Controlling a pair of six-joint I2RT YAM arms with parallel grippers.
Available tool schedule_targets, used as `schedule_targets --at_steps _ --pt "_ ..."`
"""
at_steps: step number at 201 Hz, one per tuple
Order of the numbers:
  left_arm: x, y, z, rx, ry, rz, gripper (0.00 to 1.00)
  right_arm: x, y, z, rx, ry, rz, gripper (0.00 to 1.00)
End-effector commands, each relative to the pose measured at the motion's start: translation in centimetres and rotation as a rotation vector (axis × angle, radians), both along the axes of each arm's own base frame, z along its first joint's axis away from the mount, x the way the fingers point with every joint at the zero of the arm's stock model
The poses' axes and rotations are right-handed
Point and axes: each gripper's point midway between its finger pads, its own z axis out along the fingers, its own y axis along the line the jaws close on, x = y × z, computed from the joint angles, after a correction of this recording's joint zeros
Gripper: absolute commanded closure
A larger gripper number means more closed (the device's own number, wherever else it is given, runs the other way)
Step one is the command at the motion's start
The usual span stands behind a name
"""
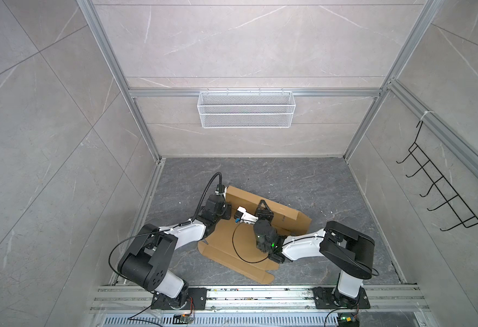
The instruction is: Fold the paper box
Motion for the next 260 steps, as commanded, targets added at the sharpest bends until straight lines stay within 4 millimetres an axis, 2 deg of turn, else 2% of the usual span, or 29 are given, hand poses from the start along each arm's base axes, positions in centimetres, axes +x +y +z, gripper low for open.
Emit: schedule_targets --at_steps 1,41,97,126,146,171,260 --pt "0.8 0.1 -1.3 -0.027 0.018 0.041 0.49 -0.7 0.3 -4.5 -0.117 0.104 0.052 1.0" --pt "0.6 0.7 -2.7 -0.013 0.019 0.066 0.53 -0.7 0.1 -4.4 -0.116 0.104 0.048 1.0" --pt "-0.7 2.3 -1.8 0.022 -0.023 0.084 0.48 -0.5 0.0 -4.2 -0.117 0.103 0.045 1.0" --pt "-2.0 1.8 -1.5 -0.019 -0.03 0.035 0.44 -0.6 0.0 -4.1 -0.117 0.103 0.044 1.0" --pt "-2.5 1.1 -2.3 -0.034 0.014 -0.006 0.43 -0.6 0.0 -4.2 -0.117 0.105 0.044 1.0" --pt "-2.0 1.3 -3.5 -0.016 0.05 0.018 0.44 -0.5 0.1 -4.3 -0.116 0.104 0.044 1.0" --pt "-0.4 1.8 -4.2 -0.054 0.047 0.061 0.48 -0.5 0.1 -4.5 -0.115 0.107 0.038 1.0"
